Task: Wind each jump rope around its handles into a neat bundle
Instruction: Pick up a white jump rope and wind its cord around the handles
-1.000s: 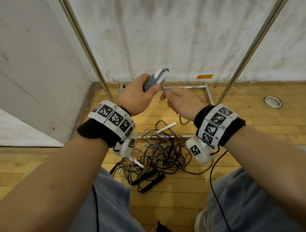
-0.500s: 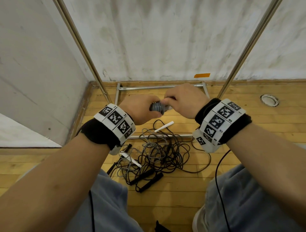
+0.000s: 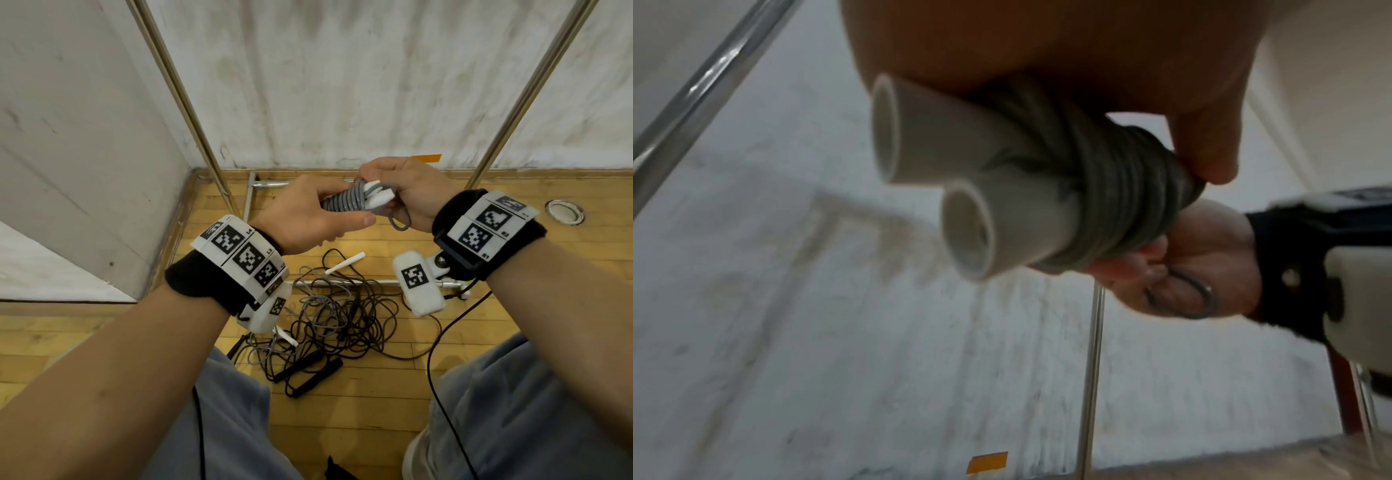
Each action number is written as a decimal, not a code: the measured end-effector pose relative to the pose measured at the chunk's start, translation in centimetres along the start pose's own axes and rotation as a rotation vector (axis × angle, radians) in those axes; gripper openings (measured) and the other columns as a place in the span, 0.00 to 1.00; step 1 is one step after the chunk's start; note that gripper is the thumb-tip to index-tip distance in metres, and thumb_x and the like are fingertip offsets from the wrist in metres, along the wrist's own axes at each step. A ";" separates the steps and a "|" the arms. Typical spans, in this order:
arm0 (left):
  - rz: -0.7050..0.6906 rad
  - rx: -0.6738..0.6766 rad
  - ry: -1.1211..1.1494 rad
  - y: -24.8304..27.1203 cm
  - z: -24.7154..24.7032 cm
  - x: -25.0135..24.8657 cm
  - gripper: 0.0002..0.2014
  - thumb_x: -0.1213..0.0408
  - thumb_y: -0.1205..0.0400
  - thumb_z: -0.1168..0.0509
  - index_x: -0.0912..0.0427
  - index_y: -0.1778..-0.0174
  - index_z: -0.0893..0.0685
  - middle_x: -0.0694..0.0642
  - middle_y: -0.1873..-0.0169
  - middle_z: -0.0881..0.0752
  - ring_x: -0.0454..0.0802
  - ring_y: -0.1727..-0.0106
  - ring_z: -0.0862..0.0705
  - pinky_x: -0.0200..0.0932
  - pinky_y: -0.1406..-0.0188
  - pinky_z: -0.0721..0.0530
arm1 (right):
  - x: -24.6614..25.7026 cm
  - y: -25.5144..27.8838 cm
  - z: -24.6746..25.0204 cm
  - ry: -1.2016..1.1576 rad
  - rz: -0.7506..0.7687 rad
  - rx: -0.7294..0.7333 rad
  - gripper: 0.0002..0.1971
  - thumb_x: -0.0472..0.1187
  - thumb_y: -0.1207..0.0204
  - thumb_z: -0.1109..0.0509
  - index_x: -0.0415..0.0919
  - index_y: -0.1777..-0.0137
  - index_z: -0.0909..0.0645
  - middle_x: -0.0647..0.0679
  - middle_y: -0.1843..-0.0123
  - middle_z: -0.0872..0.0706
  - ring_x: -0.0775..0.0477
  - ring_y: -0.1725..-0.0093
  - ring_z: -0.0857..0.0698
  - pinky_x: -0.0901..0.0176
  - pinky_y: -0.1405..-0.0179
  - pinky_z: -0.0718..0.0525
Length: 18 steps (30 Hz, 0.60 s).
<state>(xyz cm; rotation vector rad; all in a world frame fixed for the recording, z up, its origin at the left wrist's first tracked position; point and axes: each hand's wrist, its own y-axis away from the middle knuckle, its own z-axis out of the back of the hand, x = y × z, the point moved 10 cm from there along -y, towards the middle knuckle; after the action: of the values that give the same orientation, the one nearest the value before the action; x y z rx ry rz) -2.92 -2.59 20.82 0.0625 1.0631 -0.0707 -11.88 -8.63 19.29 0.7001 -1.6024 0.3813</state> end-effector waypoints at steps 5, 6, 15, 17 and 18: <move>-0.063 -0.202 0.100 -0.1 2.0 -0.5 0.07 0.58 0.23 0.27 0.50 0.51 0.14 0.45 0.77 0.18 0.40 0.77 0.21 0.34 0.82 0.25 | -1.1 -0.2 -0.8 -0.070 -0.036 0.009 0.11 0.35 0.17 0.41 0.41 0.58 0.19 0.51 0.75 0.30 0.56 0.78 0.38 0.64 0.79 0.42; -0.064 -0.238 0.073 -0.2 2.4 -0.4 0.06 0.56 0.22 0.27 0.49 0.52 0.15 0.47 0.74 0.17 0.45 0.74 0.18 0.42 0.79 0.22 | -1.1 -0.1 -0.9 -0.054 -0.031 0.003 0.11 0.37 0.16 0.42 0.41 0.57 0.20 0.51 0.75 0.30 0.56 0.78 0.39 0.63 0.78 0.44; 0.040 -0.342 -0.464 -1.4 3.2 1.9 0.17 0.41 0.20 0.37 0.46 0.43 0.23 0.43 0.68 0.21 0.39 0.67 0.22 0.41 0.73 0.30 | -0.4 0.0 -1.2 0.359 0.033 -0.147 0.12 0.27 0.18 0.49 0.33 0.58 0.26 0.45 0.70 0.32 0.56 0.82 0.37 0.66 0.83 0.37; 0.070 -0.290 -0.549 -1.6 2.5 2.4 0.19 0.41 0.19 0.39 0.47 0.37 0.24 0.43 0.65 0.21 0.45 0.66 0.22 0.40 0.73 0.31 | -1.1 0.0 -1.1 0.443 0.008 -0.158 0.14 0.27 0.18 0.48 0.38 0.62 0.25 0.46 0.71 0.30 0.54 0.79 0.34 0.62 0.79 0.35; 0.072 -0.256 -0.577 -1.6 2.0 2.5 0.20 0.42 0.19 0.39 0.48 0.35 0.24 0.44 0.63 0.20 0.47 0.64 0.22 0.40 0.73 0.31 | -1.4 0.0 -1.1 0.512 0.001 -0.159 0.15 0.28 0.19 0.47 0.39 0.63 0.24 0.46 0.70 0.28 0.52 0.77 0.33 0.59 0.76 0.33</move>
<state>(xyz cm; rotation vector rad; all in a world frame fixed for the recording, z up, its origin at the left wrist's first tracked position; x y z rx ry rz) -0.08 -4.48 19.59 -0.1447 0.4864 0.1084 -11.01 -7.66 18.15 0.4341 -1.1315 0.3914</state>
